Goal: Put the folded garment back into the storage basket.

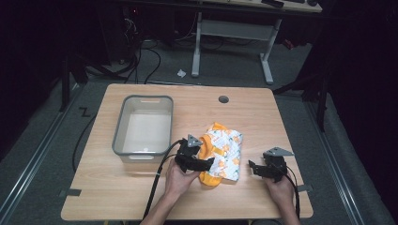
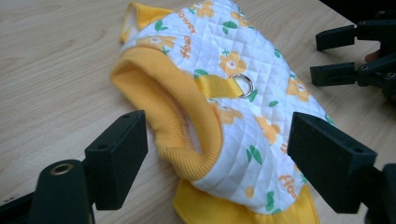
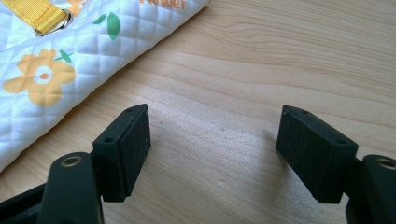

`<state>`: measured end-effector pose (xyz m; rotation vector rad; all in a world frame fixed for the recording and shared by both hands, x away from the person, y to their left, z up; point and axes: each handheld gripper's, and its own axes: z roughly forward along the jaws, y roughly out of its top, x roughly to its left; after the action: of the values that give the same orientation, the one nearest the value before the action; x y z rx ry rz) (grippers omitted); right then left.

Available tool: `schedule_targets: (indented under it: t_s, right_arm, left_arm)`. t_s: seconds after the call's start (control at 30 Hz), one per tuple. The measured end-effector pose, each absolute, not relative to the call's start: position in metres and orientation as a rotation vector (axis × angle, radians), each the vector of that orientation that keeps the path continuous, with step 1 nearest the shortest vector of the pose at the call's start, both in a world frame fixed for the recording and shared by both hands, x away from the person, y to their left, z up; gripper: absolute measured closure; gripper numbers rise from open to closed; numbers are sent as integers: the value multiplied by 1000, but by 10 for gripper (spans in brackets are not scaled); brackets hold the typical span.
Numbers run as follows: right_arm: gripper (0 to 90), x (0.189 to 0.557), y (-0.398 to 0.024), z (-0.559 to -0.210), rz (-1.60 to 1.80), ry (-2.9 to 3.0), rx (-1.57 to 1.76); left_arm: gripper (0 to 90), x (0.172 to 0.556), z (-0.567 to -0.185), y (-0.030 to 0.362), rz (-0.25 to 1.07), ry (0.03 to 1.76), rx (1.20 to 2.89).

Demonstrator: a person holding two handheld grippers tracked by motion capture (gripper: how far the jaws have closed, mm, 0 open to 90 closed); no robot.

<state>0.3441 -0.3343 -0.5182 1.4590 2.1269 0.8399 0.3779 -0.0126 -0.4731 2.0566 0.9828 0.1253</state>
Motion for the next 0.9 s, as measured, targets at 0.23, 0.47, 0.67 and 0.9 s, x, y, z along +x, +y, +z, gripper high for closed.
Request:
schedule_targets:
  t_s: [0.23, 0.47, 0.67, 0.9]
  right_arm:
    - [266, 345, -334, -518, 839, 2127, 1458]
    - [266, 345, -334, -518, 838, 2127, 1458]
    - [265, 345, -334, -518, 837, 2126, 1455]
    - [265, 345, -334, -518, 836, 2126, 1456]
  left_arm:
    - [202, 385, -476, -23, 113, 975, 2068]
    - [196, 400, -480, -39, 129, 986, 2111]
    - [198, 413, -488, -43, 164, 1034, 2121]
    - [198, 418, -497, -47, 170, 1052, 2150]
